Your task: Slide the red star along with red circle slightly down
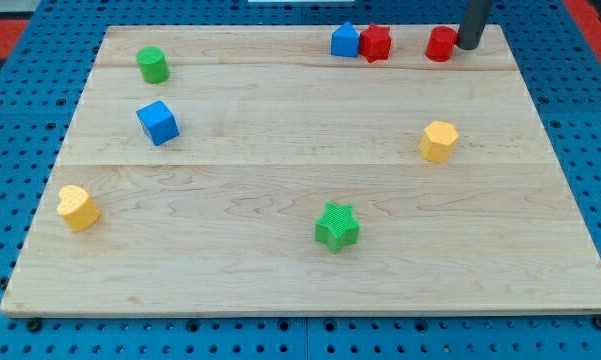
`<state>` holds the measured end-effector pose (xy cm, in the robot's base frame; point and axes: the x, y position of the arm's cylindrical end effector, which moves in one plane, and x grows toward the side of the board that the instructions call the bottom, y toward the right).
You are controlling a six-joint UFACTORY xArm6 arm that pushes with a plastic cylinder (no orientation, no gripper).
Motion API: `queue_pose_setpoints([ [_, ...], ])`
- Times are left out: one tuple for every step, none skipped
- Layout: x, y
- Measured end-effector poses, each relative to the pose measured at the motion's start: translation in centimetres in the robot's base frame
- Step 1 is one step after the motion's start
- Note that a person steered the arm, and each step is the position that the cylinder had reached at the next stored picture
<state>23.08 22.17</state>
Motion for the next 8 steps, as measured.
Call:
queue_pose_setpoints([
  [-0.6,-4.0],
  [-0.8,-7.8],
  [-0.8,-5.5],
  [-0.8,-0.7],
  [-1.1,0.0],
  [-1.5,-3.3],
  [-2.2,-6.7],
  [-2.4,-7.0],
])
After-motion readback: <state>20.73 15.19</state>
